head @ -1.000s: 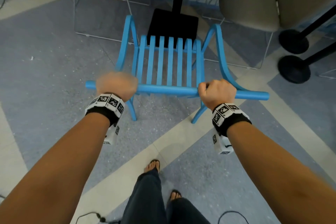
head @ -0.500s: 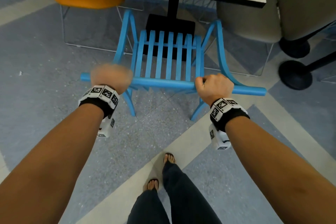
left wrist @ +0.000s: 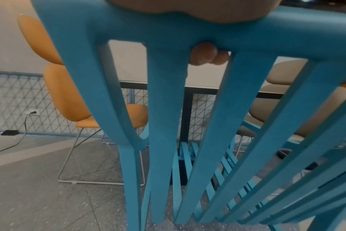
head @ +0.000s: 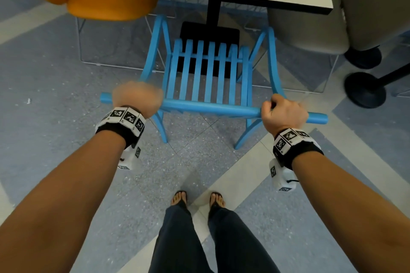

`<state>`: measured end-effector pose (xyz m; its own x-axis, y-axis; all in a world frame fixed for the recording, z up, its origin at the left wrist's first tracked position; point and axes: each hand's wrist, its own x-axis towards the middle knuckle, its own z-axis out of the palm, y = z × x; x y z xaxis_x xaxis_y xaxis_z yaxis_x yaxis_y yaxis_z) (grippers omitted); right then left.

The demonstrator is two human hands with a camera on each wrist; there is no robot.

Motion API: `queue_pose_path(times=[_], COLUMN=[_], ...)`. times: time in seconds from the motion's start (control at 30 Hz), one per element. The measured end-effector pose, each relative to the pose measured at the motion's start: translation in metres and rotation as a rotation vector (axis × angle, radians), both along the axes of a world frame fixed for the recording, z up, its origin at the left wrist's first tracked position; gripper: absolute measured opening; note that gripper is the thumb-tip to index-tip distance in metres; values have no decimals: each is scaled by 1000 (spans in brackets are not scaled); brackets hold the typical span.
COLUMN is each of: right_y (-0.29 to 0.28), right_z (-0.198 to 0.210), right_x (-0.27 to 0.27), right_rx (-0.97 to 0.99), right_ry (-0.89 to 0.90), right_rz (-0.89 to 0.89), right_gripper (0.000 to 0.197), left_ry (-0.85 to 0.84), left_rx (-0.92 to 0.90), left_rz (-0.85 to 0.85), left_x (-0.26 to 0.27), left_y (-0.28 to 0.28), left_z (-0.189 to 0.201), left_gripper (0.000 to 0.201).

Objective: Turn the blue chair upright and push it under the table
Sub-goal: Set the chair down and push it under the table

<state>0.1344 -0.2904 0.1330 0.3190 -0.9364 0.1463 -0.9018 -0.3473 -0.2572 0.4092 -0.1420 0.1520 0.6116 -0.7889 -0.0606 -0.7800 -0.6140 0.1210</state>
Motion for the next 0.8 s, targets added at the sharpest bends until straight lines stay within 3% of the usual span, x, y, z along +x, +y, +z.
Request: queue_pose_path(times=[0.23, 0.8], right_y=[6, 8], right_z=[1, 4], right_x=[31, 34], right_rx=[-47, 53], right_ry=[-18, 47], right_rz=[-24, -25], right_gripper=[29, 31], left_ry=[15, 43], left_rx=[-23, -30], left_rz=[-11, -30], left_x=[35, 37], left_y=[-6, -1], left_z=[3, -2], left_gripper=[40, 42])
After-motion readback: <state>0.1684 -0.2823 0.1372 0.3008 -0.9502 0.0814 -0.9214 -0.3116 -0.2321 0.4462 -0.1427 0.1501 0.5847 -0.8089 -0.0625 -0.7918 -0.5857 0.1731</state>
